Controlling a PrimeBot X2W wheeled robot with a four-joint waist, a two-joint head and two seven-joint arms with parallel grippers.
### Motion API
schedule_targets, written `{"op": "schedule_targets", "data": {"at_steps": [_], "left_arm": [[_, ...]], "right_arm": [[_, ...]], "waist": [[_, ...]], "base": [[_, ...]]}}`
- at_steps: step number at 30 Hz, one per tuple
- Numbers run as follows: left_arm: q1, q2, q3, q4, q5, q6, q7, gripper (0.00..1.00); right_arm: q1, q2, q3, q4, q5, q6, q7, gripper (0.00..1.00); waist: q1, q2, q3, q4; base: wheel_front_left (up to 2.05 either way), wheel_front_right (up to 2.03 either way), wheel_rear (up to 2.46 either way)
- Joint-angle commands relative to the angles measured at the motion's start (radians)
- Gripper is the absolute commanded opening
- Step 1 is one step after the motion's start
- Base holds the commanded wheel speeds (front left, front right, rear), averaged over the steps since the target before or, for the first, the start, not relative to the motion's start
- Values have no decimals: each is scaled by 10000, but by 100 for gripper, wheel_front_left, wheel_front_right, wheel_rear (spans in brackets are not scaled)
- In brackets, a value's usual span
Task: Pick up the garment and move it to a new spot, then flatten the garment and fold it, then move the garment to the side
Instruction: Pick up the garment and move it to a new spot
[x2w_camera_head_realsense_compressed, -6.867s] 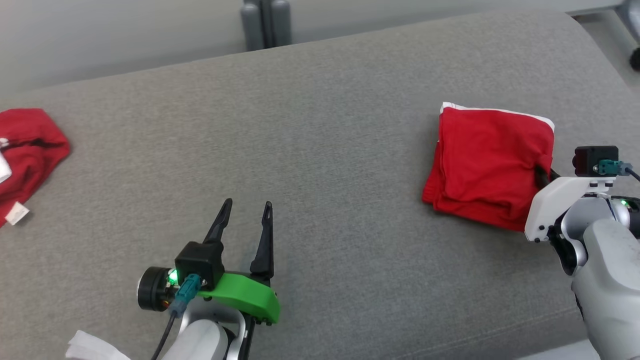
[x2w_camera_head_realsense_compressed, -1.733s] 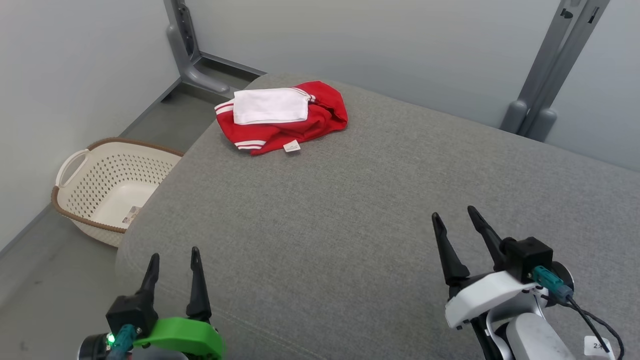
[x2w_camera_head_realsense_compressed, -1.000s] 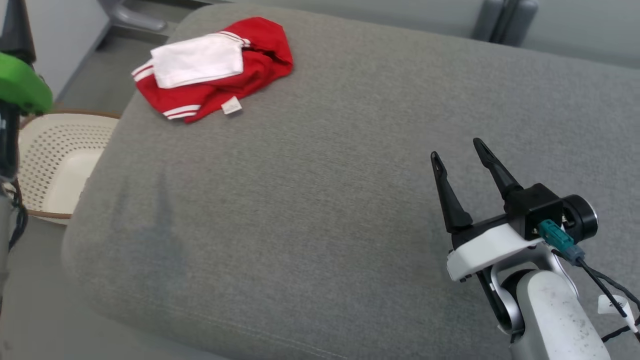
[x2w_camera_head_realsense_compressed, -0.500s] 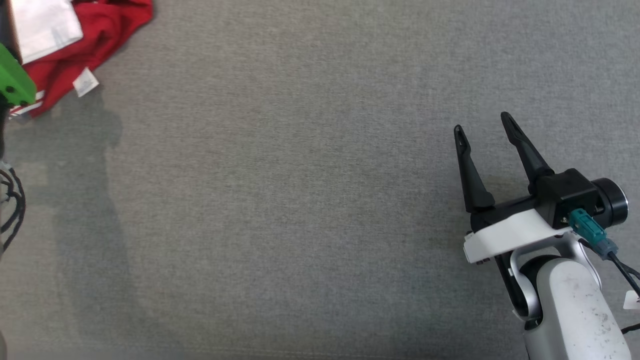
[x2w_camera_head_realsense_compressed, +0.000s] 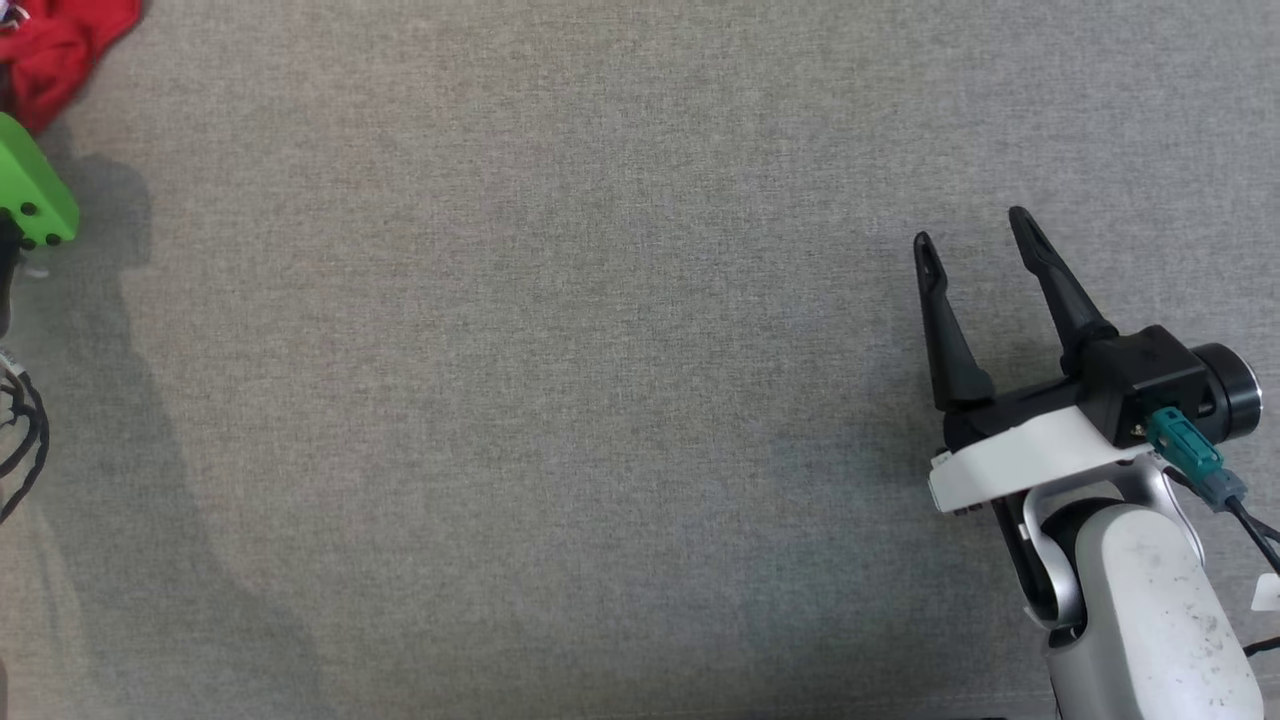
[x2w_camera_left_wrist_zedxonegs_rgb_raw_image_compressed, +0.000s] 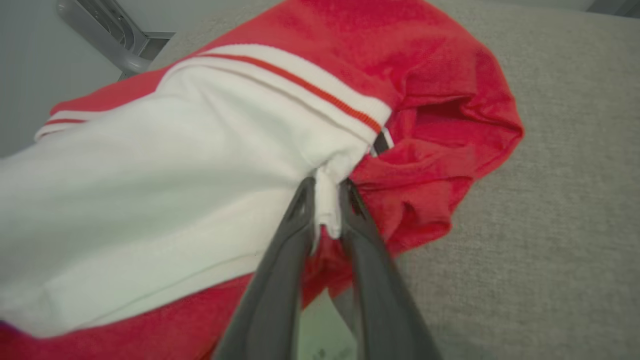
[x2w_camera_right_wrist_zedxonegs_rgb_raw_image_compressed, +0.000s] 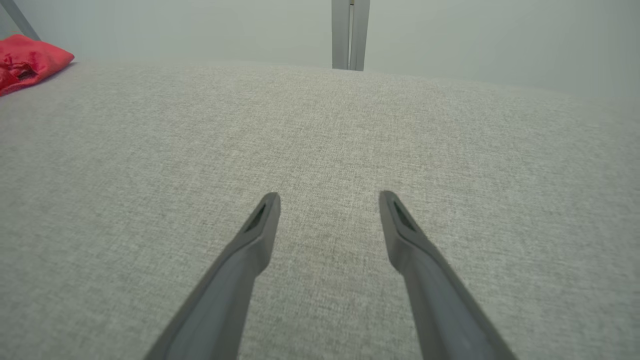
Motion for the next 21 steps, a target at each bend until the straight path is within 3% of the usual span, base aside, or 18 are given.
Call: {"op": "schedule_targets", "data": {"at_steps": [1, 7, 14, 21], "left_arm": [[-110, 106, -35, 170, 28, 39, 1, 0], [-168, 153, -158, 446, 159, 99, -225, 0], [-346, 303, -594, 320, 506, -85, -524, 0], [-451, -382, -1301, -156, 714, -413, -470, 0]], "right_arm": [[-107, -14, -18, 62, 49, -15, -101, 100], [-37, -14, -89, 433, 265, -15, -356, 100], [358, -15, -164, 1306, 713, -15, -818, 100], [1050, -18, -313, 2207, 1163, -15, -1219, 100]], "waist": [[-1, 0, -137, -16], [-1, 0, -873, 0], [-1, 0, -2565, -151], [-1, 0, -4608, -567]], "base": [[0, 0, 0], [0, 0, 0], [0, 0, 0], [0, 0, 0]]}}
